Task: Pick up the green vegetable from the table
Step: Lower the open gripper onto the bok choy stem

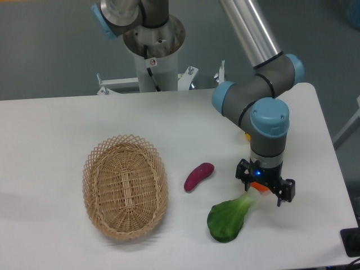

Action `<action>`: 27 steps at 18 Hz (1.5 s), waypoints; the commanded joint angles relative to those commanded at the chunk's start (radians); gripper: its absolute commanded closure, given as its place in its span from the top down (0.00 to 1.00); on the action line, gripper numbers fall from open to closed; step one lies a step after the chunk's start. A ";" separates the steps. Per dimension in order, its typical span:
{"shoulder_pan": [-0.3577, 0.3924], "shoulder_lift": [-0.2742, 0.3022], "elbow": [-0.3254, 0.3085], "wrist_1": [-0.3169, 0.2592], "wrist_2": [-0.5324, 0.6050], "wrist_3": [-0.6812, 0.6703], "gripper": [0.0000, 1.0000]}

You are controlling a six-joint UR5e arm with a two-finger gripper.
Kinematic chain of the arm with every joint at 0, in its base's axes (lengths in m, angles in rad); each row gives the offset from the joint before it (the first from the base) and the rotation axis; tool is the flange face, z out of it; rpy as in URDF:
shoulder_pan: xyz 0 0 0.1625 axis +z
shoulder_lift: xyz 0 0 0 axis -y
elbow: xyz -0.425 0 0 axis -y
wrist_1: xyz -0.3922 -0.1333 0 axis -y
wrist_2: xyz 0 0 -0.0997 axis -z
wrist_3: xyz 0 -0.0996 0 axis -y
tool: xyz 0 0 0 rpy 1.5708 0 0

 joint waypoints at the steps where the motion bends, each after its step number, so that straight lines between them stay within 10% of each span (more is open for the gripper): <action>1: -0.003 0.002 -0.009 0.002 0.000 0.009 1.00; 18: -0.032 -0.052 -0.014 0.026 0.032 0.005 1.00; 23: -0.034 -0.048 -0.014 0.028 0.034 0.011 0.55; 27: -0.032 -0.046 -0.014 0.028 0.034 0.012 0.42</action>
